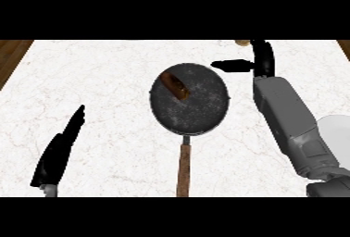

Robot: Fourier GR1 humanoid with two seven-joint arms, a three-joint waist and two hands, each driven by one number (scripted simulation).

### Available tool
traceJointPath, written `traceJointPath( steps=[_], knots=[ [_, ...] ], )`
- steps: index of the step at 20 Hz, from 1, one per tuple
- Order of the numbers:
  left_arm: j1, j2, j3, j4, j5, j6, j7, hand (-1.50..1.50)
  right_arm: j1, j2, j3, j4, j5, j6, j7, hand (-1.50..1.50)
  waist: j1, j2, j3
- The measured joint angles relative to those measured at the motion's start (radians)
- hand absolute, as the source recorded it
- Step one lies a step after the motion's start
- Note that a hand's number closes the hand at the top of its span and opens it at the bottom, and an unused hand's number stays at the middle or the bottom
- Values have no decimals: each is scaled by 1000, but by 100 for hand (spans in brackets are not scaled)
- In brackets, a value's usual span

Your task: Pick the sweet potato from the plate and place it in the pan

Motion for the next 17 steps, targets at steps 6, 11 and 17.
traceJointPath(
  steps=[6,11,17],
  knots=[
    [14,-5,21,10,2,-5,-19,0,77,-157,-28,-3,-16,136,-88,-150,-13,-4,0],
    [32,1,39,-1,6,-23,-27,0,147,-271,-47,-11,-33,261,-136,-150,-18,-7,0],
    [50,-4,47,-37,-2,-35,-11,0,192,-394,-74,15,-50,402,-178,-150,-15,-6,0]
  ],
)
